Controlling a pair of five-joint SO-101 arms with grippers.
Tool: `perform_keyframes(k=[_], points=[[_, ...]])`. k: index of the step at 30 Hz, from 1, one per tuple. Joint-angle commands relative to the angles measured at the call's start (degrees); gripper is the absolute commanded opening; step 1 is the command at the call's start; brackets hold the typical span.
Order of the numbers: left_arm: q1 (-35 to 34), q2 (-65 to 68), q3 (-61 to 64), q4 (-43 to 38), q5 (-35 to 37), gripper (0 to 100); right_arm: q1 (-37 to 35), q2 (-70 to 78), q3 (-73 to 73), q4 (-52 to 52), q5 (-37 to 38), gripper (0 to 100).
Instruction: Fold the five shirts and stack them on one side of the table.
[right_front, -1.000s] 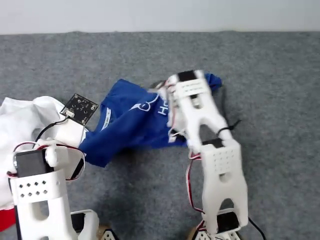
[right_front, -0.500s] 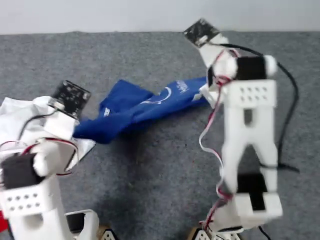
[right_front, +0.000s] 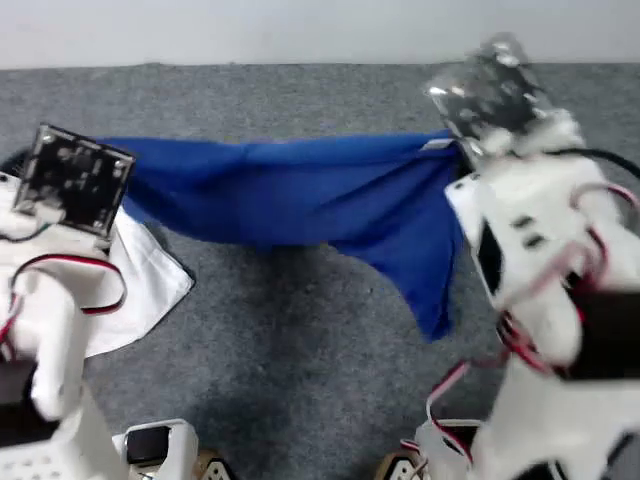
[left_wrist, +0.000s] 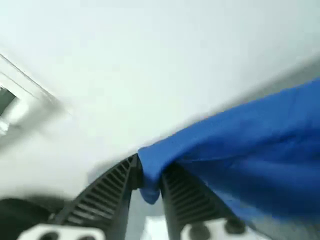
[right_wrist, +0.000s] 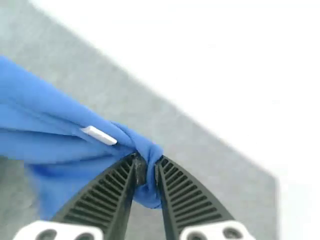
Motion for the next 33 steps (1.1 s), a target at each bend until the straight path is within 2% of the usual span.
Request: perform_keyframes(k=[1,4,11,18,24,30,33], points=[[0.4,-0.5,-6.1,-4.5,0.1,1,4.0,-4.8,-0.7,-3.0,2.8,1.1],[3.0,-0.7,-8.6,-6.0,-1.1,1,5.1,-7.8,-0.7,-5.3,5.4,1.1],[10.2,-1.0,-14.5,-5.5,-11.8,1,5.1,-12.3,-0.7,-9.0,7.3,1.1],[10.0,-1.1,-22.3,-5.5,-17.1,1,5.3,-18.7,-0.7,-5.1,11.1,1.1],[9.9,-1.1,-30.1,-4.8,-17.4,1,12.4,-22.9,-0.5,-2.2,14.4,1.1],[9.9,-0.4,-30.8,6.7,-21.4,1,13.3,-22.3,1.8,4.3,16.5,1.0],[9.9,1.0,-25.8,11.3,-21.4,1,13.4,-21.4,7.5,6.2,16.4,1.0]])
